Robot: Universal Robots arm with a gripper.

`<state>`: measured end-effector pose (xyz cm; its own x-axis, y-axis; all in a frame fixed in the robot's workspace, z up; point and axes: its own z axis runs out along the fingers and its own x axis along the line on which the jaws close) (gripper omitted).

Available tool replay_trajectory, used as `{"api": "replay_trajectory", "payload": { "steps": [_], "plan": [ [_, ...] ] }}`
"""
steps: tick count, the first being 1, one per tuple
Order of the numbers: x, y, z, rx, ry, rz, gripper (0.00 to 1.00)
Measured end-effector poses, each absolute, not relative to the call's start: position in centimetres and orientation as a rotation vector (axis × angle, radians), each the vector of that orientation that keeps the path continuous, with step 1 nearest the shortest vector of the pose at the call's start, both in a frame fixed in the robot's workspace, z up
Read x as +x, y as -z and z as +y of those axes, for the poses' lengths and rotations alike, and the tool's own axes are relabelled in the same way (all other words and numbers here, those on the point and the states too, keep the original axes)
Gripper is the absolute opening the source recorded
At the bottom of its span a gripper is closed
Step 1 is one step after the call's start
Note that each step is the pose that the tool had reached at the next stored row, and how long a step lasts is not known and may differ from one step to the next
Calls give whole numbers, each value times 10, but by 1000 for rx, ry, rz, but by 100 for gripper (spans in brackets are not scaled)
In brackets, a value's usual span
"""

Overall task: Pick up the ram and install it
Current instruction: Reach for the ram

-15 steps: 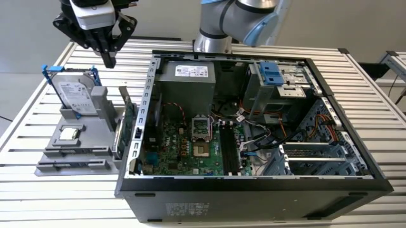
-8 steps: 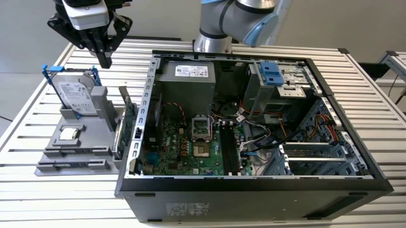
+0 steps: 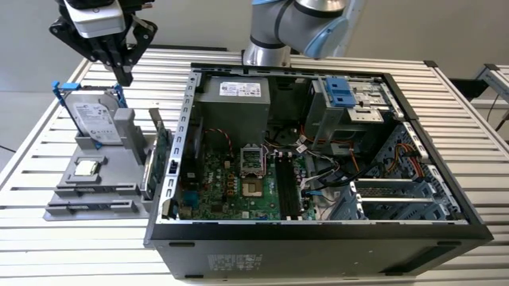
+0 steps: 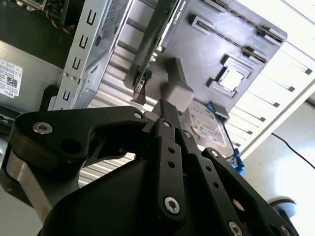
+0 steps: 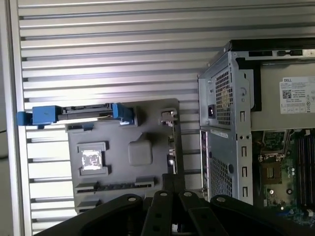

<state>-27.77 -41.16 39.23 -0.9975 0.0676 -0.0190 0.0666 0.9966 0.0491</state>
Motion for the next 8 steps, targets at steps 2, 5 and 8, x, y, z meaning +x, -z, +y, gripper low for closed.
{"api": "replay_trajectory", "payload": {
  "steps": [2,5,8],
  "plan": [
    [-281,-392,-412,98,-76,3119,0],
    [-286,-392,-412,85,-76,3119,0],
    [-289,-392,-412,65,-76,3120,0]
  ]
}}
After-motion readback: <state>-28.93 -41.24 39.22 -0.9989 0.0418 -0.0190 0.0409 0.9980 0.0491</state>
